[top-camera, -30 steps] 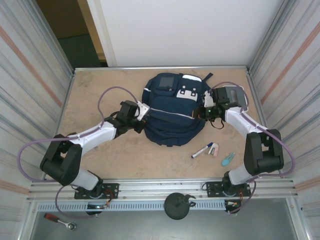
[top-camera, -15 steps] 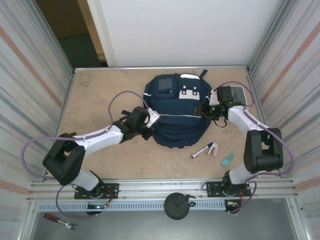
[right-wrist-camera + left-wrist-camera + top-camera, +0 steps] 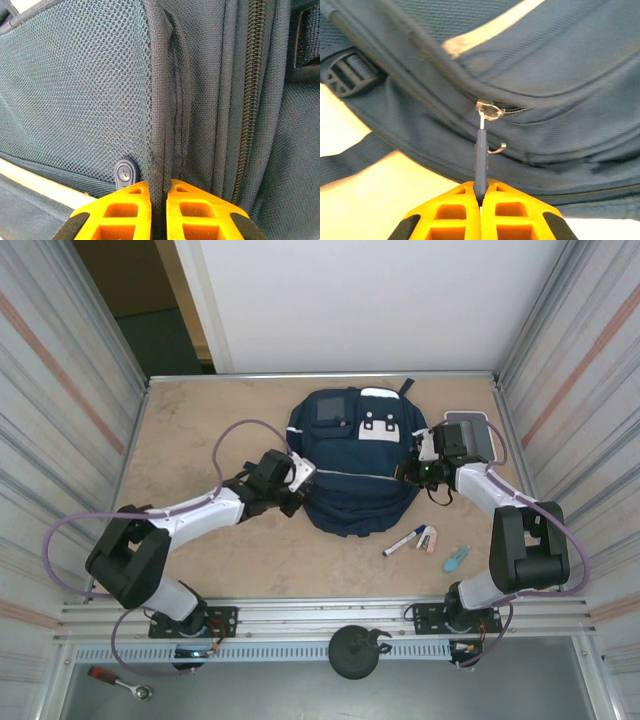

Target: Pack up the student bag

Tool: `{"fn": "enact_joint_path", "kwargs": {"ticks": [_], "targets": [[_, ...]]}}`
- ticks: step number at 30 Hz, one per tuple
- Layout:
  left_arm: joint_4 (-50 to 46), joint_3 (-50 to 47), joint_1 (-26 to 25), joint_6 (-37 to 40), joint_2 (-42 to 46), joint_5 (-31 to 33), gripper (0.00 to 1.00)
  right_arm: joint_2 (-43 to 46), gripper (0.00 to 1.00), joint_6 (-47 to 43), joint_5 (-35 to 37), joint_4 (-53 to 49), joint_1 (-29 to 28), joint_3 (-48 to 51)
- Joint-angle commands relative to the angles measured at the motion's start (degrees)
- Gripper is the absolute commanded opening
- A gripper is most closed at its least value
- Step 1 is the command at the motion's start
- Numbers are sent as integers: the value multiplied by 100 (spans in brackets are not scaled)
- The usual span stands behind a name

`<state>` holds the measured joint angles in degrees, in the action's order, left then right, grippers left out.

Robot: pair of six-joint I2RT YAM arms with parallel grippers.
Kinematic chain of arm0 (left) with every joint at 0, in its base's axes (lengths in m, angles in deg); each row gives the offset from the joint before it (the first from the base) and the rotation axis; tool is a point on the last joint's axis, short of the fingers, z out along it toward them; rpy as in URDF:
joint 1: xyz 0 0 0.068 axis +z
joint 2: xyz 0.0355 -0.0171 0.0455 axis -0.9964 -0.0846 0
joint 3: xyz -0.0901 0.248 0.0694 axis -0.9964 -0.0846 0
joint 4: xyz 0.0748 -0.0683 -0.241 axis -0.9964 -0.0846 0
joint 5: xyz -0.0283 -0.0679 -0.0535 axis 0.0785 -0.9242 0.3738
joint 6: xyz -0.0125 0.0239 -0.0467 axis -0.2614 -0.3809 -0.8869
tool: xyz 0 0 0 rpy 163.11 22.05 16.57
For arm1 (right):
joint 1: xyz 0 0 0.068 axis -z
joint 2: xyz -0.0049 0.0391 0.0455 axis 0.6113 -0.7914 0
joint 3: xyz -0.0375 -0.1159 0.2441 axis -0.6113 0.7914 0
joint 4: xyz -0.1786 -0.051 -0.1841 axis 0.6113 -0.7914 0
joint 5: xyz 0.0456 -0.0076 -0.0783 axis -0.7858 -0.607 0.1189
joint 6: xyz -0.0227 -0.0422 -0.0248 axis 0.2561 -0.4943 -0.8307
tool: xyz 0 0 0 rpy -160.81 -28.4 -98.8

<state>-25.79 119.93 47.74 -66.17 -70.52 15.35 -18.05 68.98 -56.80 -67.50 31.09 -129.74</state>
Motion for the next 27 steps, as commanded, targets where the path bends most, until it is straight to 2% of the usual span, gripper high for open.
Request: {"fn": "enact_joint_path", "kwargs": {"ticks": [1,10,18,19,22,25,27], "targets": [[17,232,291,86,-93,14,0,-11,0,-395,363,-330,140,-105],[77,769,670,182,-670,-187,0,-156,0,-511,0,-287,149,-144],[47,1383,700,252,-1290,-500,1,-379,0,-575,-175,-270,13,-245],[41,1373,700,252,-1279,-509,12,-377,0,-552,-215,-270,4,-261],[215,1067,701,319,-987,-336,38,-298,0,-432,-460,-212,-2,-287],[647,607,700,517,-468,-319,55,-196,1,-363,-698,-217,0,-397],[1030,306,657,877,-102,-611,64,-191,1,-354,-840,-271,0,-550]]}}
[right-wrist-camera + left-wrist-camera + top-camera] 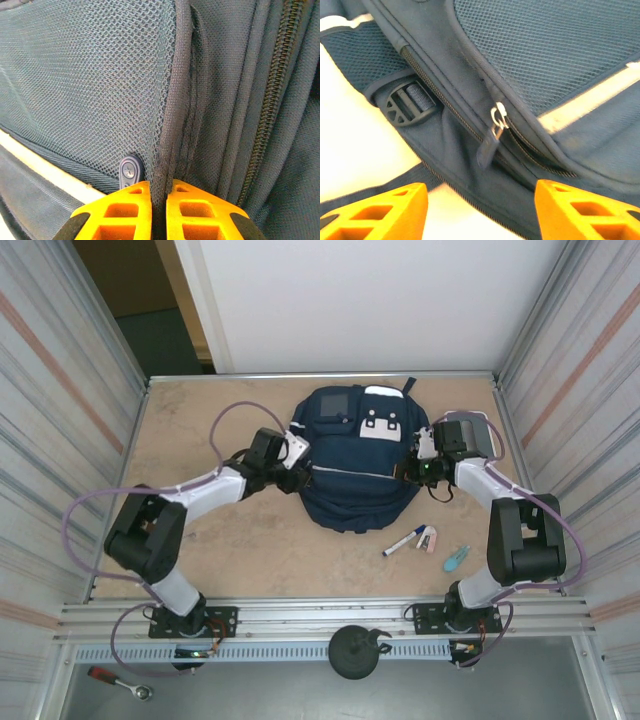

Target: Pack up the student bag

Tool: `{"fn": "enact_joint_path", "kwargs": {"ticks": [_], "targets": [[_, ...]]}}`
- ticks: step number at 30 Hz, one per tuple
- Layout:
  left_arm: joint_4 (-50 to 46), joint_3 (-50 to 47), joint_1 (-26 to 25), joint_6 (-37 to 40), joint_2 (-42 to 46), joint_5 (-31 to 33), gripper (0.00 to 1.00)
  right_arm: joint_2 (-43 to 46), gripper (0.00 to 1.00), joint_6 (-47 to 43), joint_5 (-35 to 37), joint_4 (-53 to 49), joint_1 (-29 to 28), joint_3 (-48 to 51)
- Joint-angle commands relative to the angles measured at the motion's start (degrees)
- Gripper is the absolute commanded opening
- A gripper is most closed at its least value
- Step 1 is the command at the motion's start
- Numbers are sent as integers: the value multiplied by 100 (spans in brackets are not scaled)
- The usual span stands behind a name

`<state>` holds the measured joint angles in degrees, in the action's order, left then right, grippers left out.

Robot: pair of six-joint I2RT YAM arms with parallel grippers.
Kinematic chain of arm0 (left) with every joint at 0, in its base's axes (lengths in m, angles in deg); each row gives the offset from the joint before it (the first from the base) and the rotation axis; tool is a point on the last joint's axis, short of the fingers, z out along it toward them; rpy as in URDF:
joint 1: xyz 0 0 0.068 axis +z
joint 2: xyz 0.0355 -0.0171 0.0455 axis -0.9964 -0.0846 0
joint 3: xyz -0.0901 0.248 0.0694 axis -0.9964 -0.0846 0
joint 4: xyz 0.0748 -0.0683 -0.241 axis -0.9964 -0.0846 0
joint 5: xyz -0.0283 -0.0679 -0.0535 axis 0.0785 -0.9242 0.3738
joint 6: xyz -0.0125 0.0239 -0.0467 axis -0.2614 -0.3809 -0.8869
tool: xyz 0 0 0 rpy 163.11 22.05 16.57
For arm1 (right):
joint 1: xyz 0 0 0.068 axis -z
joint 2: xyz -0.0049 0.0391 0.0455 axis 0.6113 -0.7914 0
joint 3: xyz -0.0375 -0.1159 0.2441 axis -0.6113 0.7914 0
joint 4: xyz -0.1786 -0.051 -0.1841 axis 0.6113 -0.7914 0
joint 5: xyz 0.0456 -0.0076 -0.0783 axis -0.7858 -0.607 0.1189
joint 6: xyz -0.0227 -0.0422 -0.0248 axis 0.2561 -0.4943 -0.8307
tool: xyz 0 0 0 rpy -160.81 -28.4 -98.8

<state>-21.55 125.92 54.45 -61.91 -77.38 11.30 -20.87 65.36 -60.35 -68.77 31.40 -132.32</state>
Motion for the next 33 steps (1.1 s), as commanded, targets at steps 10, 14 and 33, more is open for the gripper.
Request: {"fn": "enact_joint_path", "kwargs": {"ticks": [10,14,33], "targets": [[212,551,-935,3012,17,-386,80,-535,5,-252,-413,-552,-448,-1271],[-170,1123,-974,3339,-477,-592,81,-574,5,-272,-423,-573,-453,-1376],[-715,2254,-412,2750,-1262,-1853,62,-513,13,-404,-32,-680,-461,-1262]]}}
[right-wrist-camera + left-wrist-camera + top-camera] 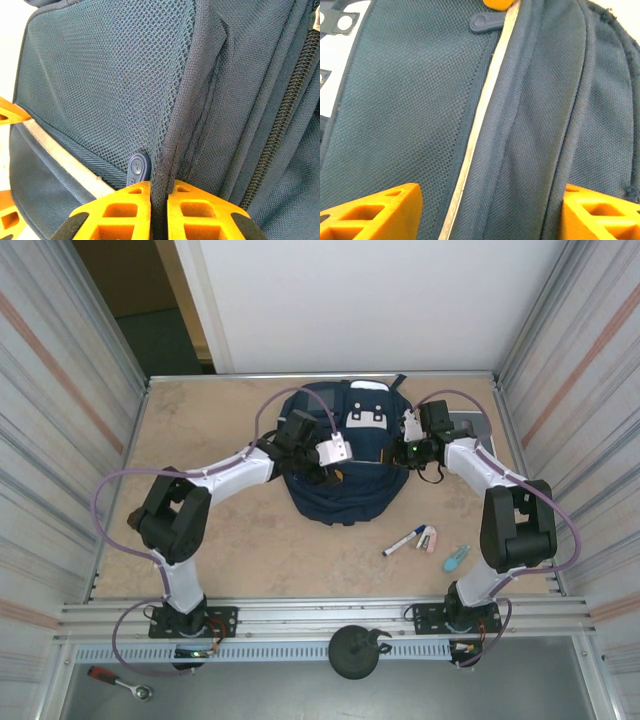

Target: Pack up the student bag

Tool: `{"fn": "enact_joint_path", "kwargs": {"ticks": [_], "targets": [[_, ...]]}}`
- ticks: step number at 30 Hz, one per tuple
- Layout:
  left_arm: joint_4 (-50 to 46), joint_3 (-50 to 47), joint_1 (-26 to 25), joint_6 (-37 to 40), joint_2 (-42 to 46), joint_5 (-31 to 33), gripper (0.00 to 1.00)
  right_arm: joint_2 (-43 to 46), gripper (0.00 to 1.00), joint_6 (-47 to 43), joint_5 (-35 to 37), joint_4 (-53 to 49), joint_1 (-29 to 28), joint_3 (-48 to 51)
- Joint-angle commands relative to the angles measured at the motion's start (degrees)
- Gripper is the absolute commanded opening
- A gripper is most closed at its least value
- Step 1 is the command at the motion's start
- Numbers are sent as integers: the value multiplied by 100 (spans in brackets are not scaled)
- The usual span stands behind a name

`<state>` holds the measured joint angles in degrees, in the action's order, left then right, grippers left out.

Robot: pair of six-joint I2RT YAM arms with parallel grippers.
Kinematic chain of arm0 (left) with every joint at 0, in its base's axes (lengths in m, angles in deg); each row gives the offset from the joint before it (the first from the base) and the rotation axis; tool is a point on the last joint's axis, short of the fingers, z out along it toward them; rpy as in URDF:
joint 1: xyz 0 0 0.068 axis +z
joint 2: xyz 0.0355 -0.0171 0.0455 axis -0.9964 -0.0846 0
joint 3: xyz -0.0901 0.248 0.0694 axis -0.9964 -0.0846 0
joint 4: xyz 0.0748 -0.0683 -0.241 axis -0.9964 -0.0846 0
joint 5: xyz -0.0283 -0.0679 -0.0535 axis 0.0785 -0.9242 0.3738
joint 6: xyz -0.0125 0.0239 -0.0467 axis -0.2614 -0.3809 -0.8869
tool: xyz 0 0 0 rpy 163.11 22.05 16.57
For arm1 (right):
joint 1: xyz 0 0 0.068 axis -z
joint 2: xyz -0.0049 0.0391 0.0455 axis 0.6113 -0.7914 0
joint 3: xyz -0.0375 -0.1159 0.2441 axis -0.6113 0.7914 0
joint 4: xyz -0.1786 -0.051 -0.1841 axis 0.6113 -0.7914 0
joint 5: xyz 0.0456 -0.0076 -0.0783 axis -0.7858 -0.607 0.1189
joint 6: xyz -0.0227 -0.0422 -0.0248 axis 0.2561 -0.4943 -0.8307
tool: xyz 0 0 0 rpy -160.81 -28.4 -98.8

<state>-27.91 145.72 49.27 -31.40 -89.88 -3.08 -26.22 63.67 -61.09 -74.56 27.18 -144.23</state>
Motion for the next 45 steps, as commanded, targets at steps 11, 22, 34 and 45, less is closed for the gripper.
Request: {"fn": "enact_joint_path", "kwargs": {"ticks": [11,22,34,45], "targets": [[-463,538,151,-367,-244,-495,27,663,37,8,721,-214,-23,374],[492,-244,151,-1260,285,-403,0,2678,75,1231,2989,-1122,120,2181],[998,-461,151,-1497,361,-584,0,3356,71,2630,3368,-1689,-601,3285],[1029,-512,156,-1503,361,-552,0,3261,46,2867,3297,-1471,-774,3568]]}}
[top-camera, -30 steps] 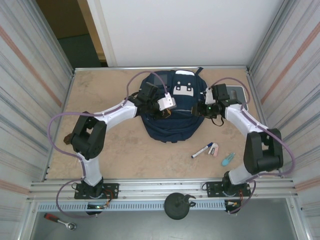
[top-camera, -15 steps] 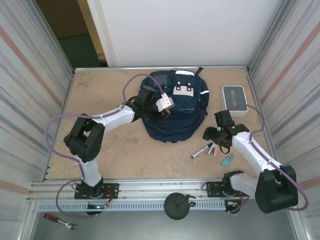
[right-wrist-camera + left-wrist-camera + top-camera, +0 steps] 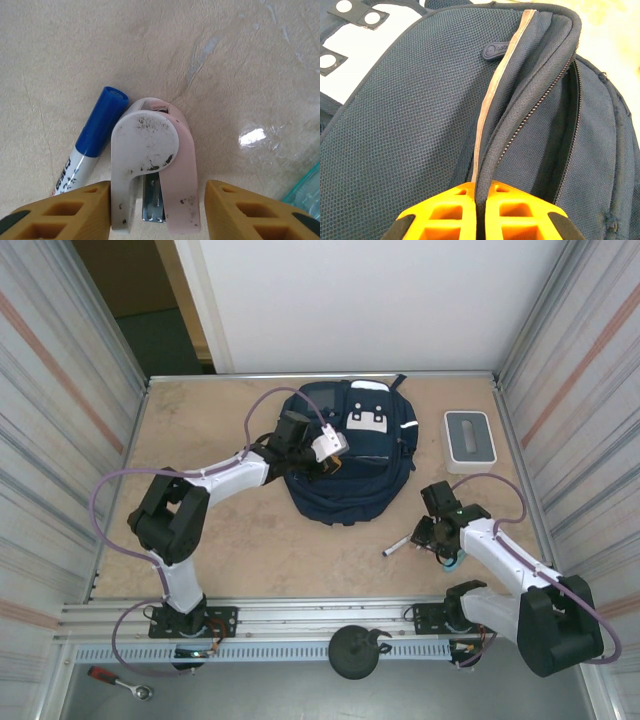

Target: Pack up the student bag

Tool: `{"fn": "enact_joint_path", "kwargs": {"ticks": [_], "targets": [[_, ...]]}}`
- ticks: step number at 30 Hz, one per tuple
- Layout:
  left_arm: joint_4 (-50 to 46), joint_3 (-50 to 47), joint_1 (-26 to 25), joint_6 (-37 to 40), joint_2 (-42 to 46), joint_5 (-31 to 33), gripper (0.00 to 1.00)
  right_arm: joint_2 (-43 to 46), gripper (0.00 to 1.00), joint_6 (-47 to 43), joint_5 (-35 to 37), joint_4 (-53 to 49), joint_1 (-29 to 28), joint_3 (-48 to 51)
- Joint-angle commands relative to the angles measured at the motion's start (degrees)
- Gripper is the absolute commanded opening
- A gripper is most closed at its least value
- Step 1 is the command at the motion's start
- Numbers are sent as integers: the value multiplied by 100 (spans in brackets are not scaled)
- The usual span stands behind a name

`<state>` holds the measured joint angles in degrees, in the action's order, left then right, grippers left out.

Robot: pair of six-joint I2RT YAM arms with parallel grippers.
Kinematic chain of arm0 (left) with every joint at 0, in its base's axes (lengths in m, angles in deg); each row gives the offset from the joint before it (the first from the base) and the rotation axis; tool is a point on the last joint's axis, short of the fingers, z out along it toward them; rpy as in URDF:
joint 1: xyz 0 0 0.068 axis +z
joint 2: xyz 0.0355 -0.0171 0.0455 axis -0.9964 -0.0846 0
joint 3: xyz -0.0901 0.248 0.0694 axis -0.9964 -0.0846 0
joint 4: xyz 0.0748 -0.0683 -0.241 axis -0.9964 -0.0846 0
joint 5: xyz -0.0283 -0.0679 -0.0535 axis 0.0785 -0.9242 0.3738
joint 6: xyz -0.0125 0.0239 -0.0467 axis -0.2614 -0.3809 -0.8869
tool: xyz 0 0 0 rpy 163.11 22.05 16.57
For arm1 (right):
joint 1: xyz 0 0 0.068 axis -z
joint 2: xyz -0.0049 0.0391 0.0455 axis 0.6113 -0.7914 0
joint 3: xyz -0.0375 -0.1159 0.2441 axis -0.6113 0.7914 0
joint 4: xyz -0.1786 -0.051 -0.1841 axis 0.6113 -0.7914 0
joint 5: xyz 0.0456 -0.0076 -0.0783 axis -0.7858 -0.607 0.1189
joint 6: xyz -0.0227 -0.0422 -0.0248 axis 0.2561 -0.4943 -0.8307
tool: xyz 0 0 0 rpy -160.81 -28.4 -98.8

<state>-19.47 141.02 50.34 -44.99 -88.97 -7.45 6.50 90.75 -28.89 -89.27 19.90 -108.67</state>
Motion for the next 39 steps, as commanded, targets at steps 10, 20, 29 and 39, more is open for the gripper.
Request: {"fn": "enact_joint_path", "kwargs": {"ticks": [10,20,29,39], "targets": [[157,-4,62,-580,411,-58,0,1026,31,185,355,-458,-238,-396],[-90,790,231,-1659,744,-502,0,590,32,95,-635,1790,-1197,-1320],[-931,2017,282,-1959,496,-417,0,-1334,34,317,-811,3977,-1689,-2057],[-1133,2536,329,-2447,309,-474,0,-3184,49,644,-451,5181,-1748,-3011]]}}
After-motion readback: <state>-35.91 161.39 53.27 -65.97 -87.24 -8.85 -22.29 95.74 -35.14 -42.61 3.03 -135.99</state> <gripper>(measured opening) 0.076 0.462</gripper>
